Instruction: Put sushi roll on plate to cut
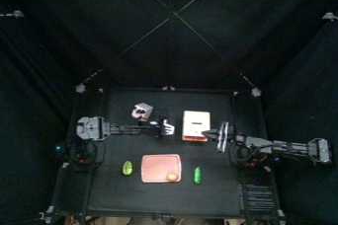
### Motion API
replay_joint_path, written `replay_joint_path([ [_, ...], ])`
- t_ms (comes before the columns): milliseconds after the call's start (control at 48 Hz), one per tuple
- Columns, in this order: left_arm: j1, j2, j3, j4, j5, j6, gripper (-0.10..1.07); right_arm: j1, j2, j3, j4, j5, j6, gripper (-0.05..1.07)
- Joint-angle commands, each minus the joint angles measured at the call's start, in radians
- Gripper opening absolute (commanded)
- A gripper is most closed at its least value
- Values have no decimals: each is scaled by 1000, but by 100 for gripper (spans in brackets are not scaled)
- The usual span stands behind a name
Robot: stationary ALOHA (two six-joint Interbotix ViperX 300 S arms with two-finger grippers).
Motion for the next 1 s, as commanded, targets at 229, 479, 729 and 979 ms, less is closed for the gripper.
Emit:
replay_joint_path([
  [229,-21,-55,-18,54,3,-8,56,-2,6,-9,0,-5,-2,1],
  [479,-100,-107,-25,81,89,-12,56,-3,8,-9,2,-3,-2,1],
  [729,-206,-118,-38,84,124,-83,56,-3,8,-9,2,-3,0,1],
  [979,-311,-117,-37,84,186,-210,56,-3,8,-9,2,-3,0,1],
])
